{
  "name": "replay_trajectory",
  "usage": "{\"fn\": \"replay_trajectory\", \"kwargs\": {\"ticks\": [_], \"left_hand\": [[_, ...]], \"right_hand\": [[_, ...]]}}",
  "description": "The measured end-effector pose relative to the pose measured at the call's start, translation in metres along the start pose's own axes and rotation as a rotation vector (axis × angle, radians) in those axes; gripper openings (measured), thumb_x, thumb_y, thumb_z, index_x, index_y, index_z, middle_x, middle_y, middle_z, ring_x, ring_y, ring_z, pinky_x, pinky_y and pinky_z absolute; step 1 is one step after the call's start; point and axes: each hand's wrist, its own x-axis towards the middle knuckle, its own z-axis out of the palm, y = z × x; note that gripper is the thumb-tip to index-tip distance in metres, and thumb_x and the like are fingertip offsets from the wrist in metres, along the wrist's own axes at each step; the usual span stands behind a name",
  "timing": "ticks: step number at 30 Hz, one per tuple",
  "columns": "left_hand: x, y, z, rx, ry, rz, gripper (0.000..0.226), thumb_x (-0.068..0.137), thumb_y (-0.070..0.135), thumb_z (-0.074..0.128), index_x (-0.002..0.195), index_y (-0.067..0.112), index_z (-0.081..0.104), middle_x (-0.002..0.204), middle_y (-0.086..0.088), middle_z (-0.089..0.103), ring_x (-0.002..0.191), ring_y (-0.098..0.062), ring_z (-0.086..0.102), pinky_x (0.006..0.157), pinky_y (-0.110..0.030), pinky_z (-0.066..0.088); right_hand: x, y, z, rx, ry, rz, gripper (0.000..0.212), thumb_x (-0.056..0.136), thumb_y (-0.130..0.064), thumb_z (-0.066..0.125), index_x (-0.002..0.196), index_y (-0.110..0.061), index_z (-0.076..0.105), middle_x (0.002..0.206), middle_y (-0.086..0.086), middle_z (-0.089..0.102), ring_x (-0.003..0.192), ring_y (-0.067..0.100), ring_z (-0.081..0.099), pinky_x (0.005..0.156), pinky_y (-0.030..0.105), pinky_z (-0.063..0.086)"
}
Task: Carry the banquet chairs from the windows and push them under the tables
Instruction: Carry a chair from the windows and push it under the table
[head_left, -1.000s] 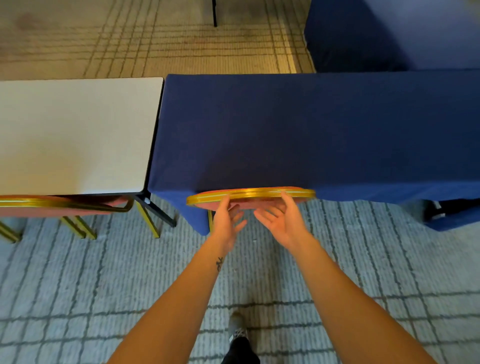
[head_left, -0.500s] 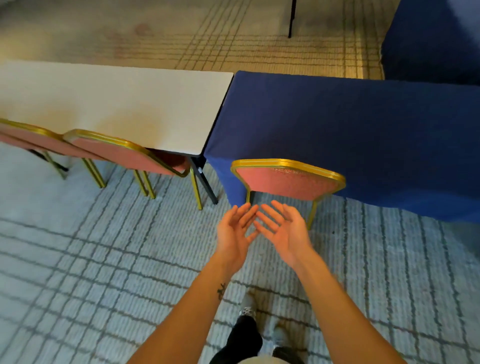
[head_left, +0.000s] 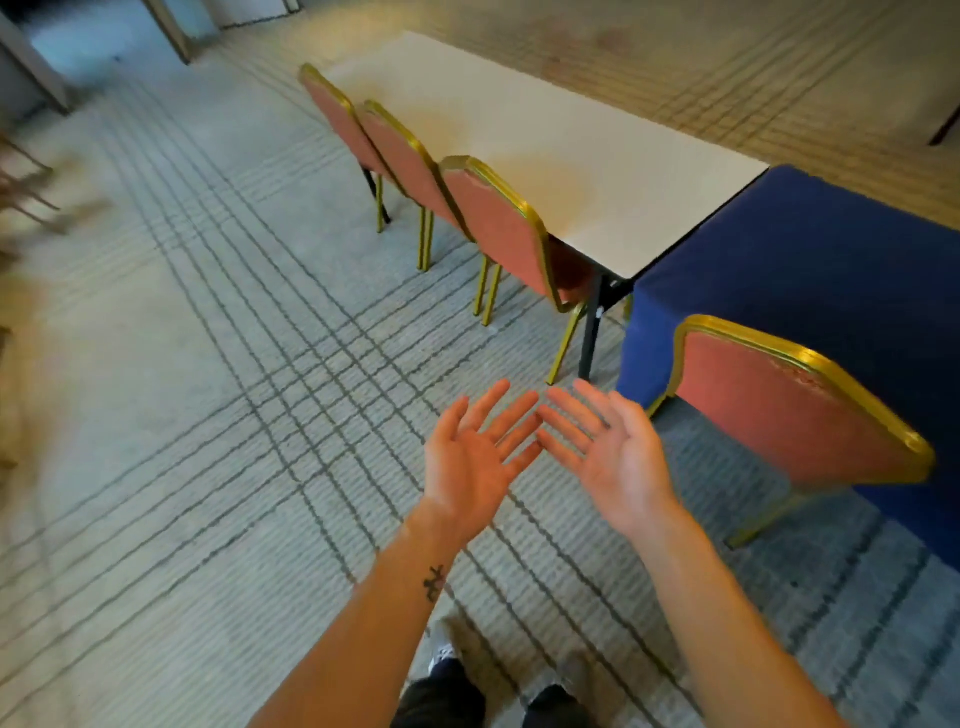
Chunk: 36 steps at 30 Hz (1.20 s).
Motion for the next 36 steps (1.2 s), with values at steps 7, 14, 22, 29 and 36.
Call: {"fn": "replay_trajectory", "kwargs": {"ticks": [7,14,22,29,36], "left_hand": [[-0.068,0.056,-0.084,-0.09,0.125,0.128,0.06,0.106,0.052,0.035,0.149,0.013,0.049,0.144,-0.019,0.059,0.135,-0.036,0.055,0.12,-0.056,0.032],[-0.151,0.12,-0.214,-0.227,0.23,0.27,0.06,0.104,0.05,0.036,0.148,0.012,0.051,0.143,-0.018,0.06,0.136,-0.036,0.054,0.121,-0.055,0.03],[-0.244,0.2,-0.354,-0.318,0.297,0.427,0.058,0.104,0.049,0.034,0.148,0.015,0.05,0.142,-0.016,0.061,0.137,-0.033,0.054,0.121,-0.052,0.031],[-0.336,0.248,-0.451,-0.443,0.372,0.596,0.057,0.106,0.049,0.033,0.147,0.014,0.051,0.141,-0.017,0.062,0.134,-0.034,0.057,0.121,-0.054,0.03],[-0.393,0.275,-0.539,-0.58,0.547,0.71,0.057,0.105,0.048,0.032,0.146,0.013,0.053,0.139,-0.017,0.063,0.131,-0.034,0.059,0.121,-0.054,0.031]], "right_hand": [[-0.006,0.077,0.085,-0.124,-0.158,0.109,0.046,0.104,-0.036,0.043,0.138,-0.007,0.056,0.13,0.016,0.069,0.12,0.031,0.067,0.096,0.047,0.051],[-0.026,0.203,0.2,-0.219,-0.314,0.226,0.053,0.093,-0.038,0.053,0.136,-0.008,0.056,0.133,0.019,0.066,0.125,0.036,0.063,0.103,0.051,0.048],[-0.066,0.353,0.324,-0.269,-0.424,0.332,0.047,0.105,-0.035,0.039,0.14,-0.007,0.051,0.134,0.02,0.065,0.127,0.036,0.061,0.109,0.053,0.045],[-0.105,0.454,0.421,-0.373,-0.562,0.442,0.054,0.105,-0.039,0.039,0.146,-0.005,0.048,0.136,0.022,0.063,0.127,0.038,0.061,0.11,0.055,0.043],[-0.118,0.555,0.49,-0.485,-0.635,0.571,0.056,0.106,-0.044,0.034,0.143,-0.005,0.05,0.138,0.022,0.062,0.128,0.038,0.06,0.112,0.054,0.042]]}}
